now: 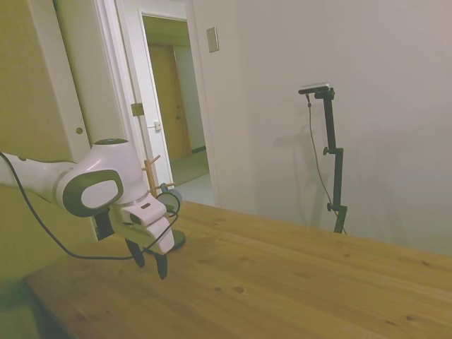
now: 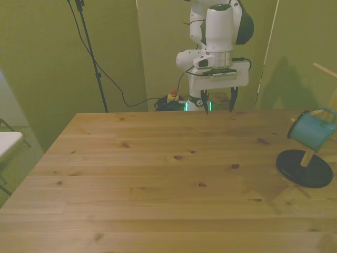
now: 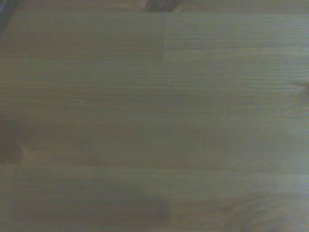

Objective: Unload the mug

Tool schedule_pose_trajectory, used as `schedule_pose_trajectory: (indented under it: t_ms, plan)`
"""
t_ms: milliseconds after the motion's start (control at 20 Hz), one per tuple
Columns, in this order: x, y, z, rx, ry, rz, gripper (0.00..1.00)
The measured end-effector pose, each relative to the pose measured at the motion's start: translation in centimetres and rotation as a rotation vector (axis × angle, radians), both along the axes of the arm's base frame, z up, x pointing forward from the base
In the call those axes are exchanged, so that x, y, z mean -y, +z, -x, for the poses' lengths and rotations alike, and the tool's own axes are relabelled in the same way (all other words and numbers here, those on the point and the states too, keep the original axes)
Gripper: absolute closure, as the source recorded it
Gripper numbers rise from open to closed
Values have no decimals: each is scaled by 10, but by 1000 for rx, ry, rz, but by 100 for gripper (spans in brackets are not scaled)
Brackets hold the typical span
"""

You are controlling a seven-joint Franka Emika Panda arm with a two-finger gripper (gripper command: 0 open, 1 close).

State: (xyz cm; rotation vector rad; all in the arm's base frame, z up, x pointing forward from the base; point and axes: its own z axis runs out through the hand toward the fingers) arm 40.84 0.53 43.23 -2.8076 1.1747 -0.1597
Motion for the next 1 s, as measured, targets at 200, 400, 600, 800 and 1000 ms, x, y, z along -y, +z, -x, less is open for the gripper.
schedule_pose_trajectory:
  t_ms: [200, 400, 600, 800, 1000]
  plan:
    - [0, 5, -10, 47, 0, 3, 0]
    - [-5, 18, -30, 126, 13, 6, 0]
    - [-24, 37, -53, 248, 74, 12, 0]
    - [-42, 43, -69, 354, 164, 18, 0]
    - [-53, 52, -79, 439, 228, -24, 0]
